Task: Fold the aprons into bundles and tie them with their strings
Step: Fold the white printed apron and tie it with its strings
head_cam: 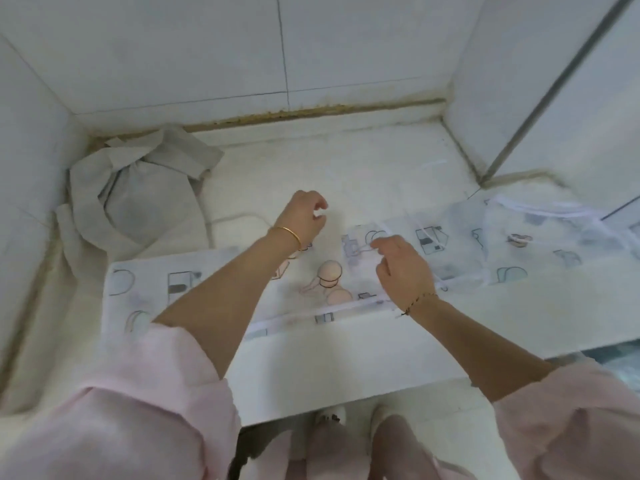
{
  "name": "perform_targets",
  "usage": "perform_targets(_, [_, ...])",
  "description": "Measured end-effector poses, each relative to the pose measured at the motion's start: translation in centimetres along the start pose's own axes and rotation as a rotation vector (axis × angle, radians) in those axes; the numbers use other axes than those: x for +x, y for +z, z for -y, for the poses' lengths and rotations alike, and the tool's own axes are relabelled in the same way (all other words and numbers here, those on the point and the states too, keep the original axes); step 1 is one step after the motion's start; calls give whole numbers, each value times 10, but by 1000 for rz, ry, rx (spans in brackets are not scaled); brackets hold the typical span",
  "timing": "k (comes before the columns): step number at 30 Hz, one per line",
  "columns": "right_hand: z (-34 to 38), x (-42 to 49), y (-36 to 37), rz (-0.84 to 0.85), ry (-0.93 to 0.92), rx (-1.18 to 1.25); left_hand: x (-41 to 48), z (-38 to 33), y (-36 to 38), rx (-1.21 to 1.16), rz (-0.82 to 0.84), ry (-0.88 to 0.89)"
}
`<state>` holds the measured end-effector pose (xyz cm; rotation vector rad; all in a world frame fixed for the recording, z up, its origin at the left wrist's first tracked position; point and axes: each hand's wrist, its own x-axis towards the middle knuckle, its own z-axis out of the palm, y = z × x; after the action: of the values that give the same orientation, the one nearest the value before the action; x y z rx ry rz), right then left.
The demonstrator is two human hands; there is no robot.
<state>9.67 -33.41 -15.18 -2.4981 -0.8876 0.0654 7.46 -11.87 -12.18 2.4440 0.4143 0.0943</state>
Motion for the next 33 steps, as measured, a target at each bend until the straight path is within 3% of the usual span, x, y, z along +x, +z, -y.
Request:
perform_targets(3, [-40,-4,-25,-104,168,-135,23,-48,54,56,266,69])
perform_targets(7, [-77,-14,-44,33,326,-285,38,-85,101,191,443,50])
perform_targets(12, [-79,-8,-42,243,352,-322,43,-92,121,249,533,-27])
perform_targets(18, [-77,2,-40,386,196,-462,49,-96,131,280,537,46])
perform_targets(22, [-94,-2,-52,521,174,-73,53,-105,134,393,548,58])
perform_targets(26, [-113,-19,-71,581,545,530,56,-113,132,537,614,36])
perform_targets(29, [-132,-36,-89,796,733,598,58,-119,133,671,656,60])
perform_targets(33, [-157,-62,-113,1287,950,599,58,-134,136,785,693,85])
